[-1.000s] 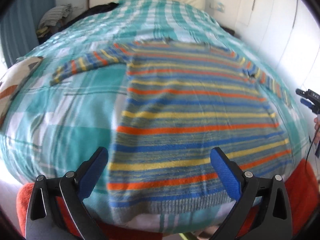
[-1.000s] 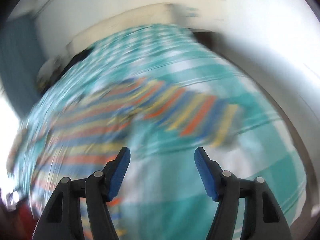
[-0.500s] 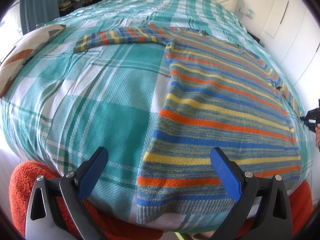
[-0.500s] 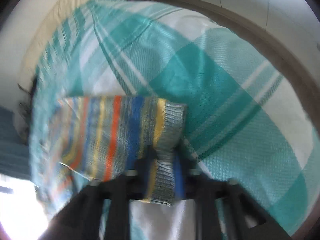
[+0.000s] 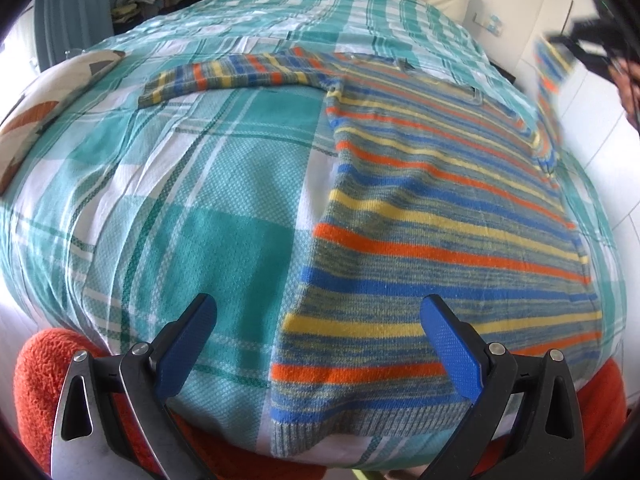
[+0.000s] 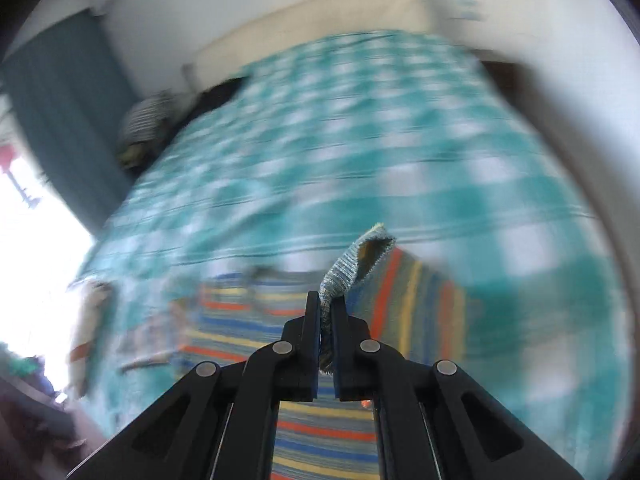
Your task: Fold small clothes
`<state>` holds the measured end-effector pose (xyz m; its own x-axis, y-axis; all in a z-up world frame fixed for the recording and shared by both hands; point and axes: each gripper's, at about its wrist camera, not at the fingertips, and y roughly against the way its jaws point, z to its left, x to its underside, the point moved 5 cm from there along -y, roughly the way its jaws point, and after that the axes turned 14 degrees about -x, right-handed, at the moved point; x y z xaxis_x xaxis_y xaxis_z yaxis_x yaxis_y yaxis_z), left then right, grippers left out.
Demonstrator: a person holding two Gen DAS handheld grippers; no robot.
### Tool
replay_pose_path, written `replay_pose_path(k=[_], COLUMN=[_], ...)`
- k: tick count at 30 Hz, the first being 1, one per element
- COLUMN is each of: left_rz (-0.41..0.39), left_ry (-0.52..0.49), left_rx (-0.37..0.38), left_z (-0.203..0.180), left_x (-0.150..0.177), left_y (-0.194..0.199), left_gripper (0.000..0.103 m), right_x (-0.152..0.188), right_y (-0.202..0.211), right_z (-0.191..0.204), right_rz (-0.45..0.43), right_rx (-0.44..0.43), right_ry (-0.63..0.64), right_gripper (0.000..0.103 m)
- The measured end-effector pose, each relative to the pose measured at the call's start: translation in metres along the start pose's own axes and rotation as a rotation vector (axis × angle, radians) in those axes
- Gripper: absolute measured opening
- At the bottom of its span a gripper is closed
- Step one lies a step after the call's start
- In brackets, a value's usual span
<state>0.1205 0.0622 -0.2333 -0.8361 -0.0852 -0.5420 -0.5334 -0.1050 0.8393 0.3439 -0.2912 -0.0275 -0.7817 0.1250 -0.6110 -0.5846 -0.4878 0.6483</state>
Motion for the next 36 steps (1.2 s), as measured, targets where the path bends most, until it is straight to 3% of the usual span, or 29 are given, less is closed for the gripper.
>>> replay_pose_path(k=[2, 3, 7, 9, 14, 19, 22, 24, 25, 26, 28, 34, 36], left_rz=[0.005, 0.006, 0.008, 0.019, 0.029, 0.022, 0.024, 0.019, 0.014, 0.010, 0.012, 0.028, 0.019], left_ry=[0.000, 0.003, 0.041, 0.058, 0.052, 0.002, -0.019, -0.032, -0.037, -0.042, -0.046, -0.050, -0.055], left_rx=[-0.010, -0.012, -0.001, 0.010, 0.008, -0.023, -0.047, -0.059, -0.065, -0.067, -0.067, -0.055, -0.056], left_z=[0.003, 0.005, 0.013, 0.014, 0.009, 0.001, -0.002, -0.003, -0.004, -0.003, -0.003, -0.008, -0.008], left_x=[0.002, 0.003, 0.002, 0.000, 0.002, 0.005, 0.005, 0.006, 0.007, 0.007, 0.008, 0.006, 0.006], left_y=[-0.001, -0.001, -0.001, -0.004, -0.006, -0.005, -0.006, -0.005, -0.004, -0.004, -0.005, -0.010, -0.009], left_gripper=[0.102, 0.102, 0.102, 0.102, 0.102, 0.102, 0.102, 0.102, 0.102, 0.102, 0.102, 0.102, 0.102], right_x=[0.007, 0.011, 0.028, 0.036, 0.069, 0.126, 0.126, 0.125, 0.129, 0.132, 0.131, 0.122, 0.110], right_y=[-0.039, -0.052, -0.049, -0.060, -0.073, -0.092, -0.097, -0.093, -0.090, -0.083, -0.072, -0.057, -0.051], right_z=[0.021, 0.028, 0.027, 0.013, -0.031, -0.071, -0.092, -0.123, -0.138, -0.151, -0.154, -0.131, -0.114], right_rz=[0.089, 0.101, 0.089, 0.114, 0.184, 0.370, 0.307, 0.281, 0.288, 0.252, 0.215, 0.231, 0.201], right_rx=[-0.133, -0.165, -0.194, -0.156, 0.173, 0.262, 0.360, 0.520, 0.546, 0.490, 0.463, 0.393, 0.323], right_ry=[-0.021, -0.033, -0.037, -0.058, 0.165, 0.304, 0.313, 0.303, 0.262, 0.193, 0.161, 0.230, 0.236], right_gripper=[0.042, 0.066, 0.065, 0.065, 0.065, 0.063, 0.059, 0.053, 0.056, 0.058, 0.062, 0.062, 0.062])
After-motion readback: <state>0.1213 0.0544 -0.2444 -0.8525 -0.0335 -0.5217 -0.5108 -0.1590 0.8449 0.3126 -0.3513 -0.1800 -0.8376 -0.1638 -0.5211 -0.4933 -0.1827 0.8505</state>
